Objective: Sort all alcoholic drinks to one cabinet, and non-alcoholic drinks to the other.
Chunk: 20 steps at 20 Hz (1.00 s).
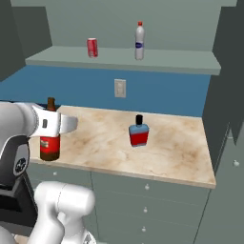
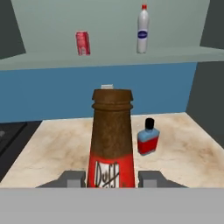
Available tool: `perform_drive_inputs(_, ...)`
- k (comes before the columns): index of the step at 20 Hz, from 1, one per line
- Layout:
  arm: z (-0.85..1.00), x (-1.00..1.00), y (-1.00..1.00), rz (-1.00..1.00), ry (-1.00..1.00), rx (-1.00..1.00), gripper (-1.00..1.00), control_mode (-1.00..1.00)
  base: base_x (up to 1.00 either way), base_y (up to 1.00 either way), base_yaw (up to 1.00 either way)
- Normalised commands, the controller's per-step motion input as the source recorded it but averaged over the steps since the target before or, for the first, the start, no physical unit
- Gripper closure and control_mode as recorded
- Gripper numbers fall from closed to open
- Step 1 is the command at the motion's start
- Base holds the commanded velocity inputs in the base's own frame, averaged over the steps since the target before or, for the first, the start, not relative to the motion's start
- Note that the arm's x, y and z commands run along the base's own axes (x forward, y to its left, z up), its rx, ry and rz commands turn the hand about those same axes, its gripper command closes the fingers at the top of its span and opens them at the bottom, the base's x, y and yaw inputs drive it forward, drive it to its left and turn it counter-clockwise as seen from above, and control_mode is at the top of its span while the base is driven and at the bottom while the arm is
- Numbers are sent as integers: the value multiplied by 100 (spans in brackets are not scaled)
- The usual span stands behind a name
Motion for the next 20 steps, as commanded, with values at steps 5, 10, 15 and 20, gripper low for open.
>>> perform_drive_inputs(5,0,0,0,0,0,0,100,100,-100,0,0)
perform_drive_inputs(10,0,0,0,0,0,0,100,100,-58,11,0)
perform_drive_inputs(15,0,0,0,0,0,0,100,100,-31,32,0)
perform_drive_inputs(20,0,0,0,0,0,0,100,100,-32,71,0)
